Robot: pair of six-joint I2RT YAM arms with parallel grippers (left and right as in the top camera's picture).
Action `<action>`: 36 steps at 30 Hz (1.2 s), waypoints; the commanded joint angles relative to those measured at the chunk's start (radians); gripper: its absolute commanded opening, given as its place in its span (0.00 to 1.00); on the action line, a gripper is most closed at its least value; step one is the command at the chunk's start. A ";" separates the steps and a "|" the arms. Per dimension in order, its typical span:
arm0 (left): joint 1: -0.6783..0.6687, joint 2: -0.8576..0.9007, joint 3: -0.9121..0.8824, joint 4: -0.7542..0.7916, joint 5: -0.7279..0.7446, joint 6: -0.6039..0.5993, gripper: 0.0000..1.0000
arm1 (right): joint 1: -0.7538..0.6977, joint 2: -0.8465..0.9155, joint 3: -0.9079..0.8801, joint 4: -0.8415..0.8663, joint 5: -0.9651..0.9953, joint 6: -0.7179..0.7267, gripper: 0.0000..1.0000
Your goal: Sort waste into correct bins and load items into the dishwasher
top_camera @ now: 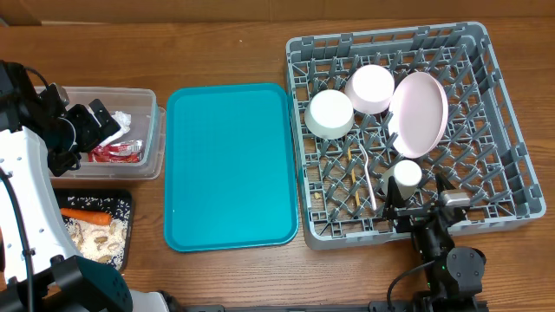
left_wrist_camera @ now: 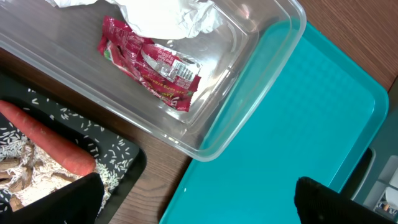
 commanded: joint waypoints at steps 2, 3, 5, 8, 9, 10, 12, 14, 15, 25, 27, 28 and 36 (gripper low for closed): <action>-0.002 -0.002 0.021 0.001 0.005 -0.006 1.00 | -0.008 -0.012 -0.011 0.008 -0.013 -0.133 1.00; -0.002 -0.002 0.021 0.001 0.005 -0.006 1.00 | -0.008 -0.012 -0.011 0.008 -0.013 -0.122 1.00; -0.002 -0.002 0.021 0.002 0.005 -0.006 1.00 | -0.008 -0.012 -0.011 0.007 -0.012 -0.114 1.00; -0.002 -0.002 0.021 0.001 0.005 -0.006 1.00 | -0.008 -0.012 -0.011 0.007 -0.012 -0.114 1.00; -0.002 -0.002 0.021 0.001 0.005 -0.006 1.00 | -0.008 -0.012 -0.011 0.008 -0.012 -0.114 1.00; -0.002 -0.002 0.021 0.001 0.005 -0.006 1.00 | -0.008 -0.012 -0.011 0.008 -0.012 -0.114 1.00; -0.002 -0.002 0.021 0.001 0.005 -0.006 1.00 | -0.015 -0.012 -0.011 0.008 -0.012 -0.114 1.00; -0.002 -0.002 0.021 0.001 0.005 -0.006 1.00 | -0.022 -0.012 -0.011 0.008 -0.012 -0.114 1.00; -0.002 -0.002 0.021 0.001 0.005 -0.006 1.00 | -0.023 -0.012 -0.011 0.008 -0.012 -0.114 1.00; -0.002 -0.002 0.021 0.001 0.005 -0.006 1.00 | -0.023 -0.012 -0.011 0.008 -0.012 -0.114 1.00; -0.002 -0.002 0.021 0.002 0.005 -0.006 1.00 | -0.023 -0.012 -0.011 0.008 -0.012 -0.114 1.00; -0.002 -0.002 0.021 0.001 0.005 -0.006 1.00 | -0.023 -0.012 -0.011 0.008 -0.012 -0.114 1.00; -0.002 -0.002 0.021 0.002 0.005 -0.006 1.00 | -0.023 -0.012 -0.011 0.008 -0.012 -0.114 1.00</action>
